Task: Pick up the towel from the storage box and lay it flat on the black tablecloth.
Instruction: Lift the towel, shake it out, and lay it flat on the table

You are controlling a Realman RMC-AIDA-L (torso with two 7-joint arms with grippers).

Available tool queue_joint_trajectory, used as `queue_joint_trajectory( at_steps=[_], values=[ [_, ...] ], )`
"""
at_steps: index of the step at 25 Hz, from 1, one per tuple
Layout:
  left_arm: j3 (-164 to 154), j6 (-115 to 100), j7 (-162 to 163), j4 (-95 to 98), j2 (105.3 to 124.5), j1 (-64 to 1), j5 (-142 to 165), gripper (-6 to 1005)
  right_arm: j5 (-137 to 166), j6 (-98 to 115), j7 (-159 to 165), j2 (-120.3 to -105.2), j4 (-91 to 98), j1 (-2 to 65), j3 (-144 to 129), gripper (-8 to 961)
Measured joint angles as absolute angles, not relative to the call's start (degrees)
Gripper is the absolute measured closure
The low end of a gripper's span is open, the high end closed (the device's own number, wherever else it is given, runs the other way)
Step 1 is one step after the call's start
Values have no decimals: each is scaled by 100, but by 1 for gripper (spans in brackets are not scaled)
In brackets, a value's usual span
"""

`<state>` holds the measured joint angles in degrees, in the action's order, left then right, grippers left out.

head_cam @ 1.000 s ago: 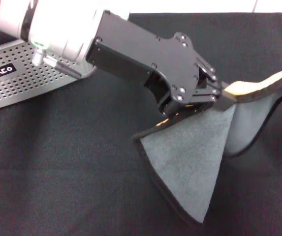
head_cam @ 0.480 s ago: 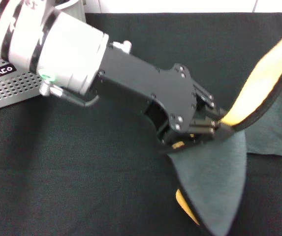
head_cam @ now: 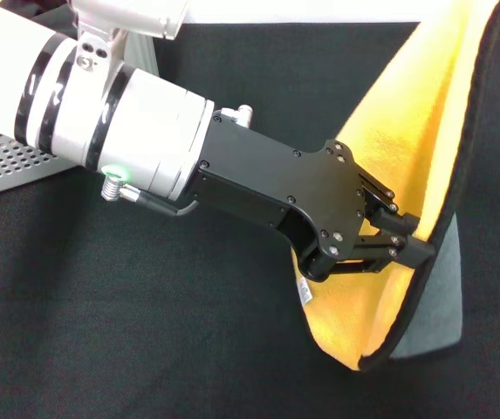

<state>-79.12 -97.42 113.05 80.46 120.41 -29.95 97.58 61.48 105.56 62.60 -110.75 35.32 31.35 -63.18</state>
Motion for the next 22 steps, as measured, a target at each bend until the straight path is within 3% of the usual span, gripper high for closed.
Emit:
queue_joint_trajectory(
  at_steps=[9, 22],
  values=[
    [-7920, -9403, 11043, 7737, 12041, -2910, 9527, 855, 6185, 10207, 6384, -11161, 3850, 3181, -6361, 939],
    [-7875, -9010, 11000, 7302, 12035, -2879, 9349, 836, 6554, 9602, 6389, -11499, 4510, 3155, -6390, 940]
  ],
)
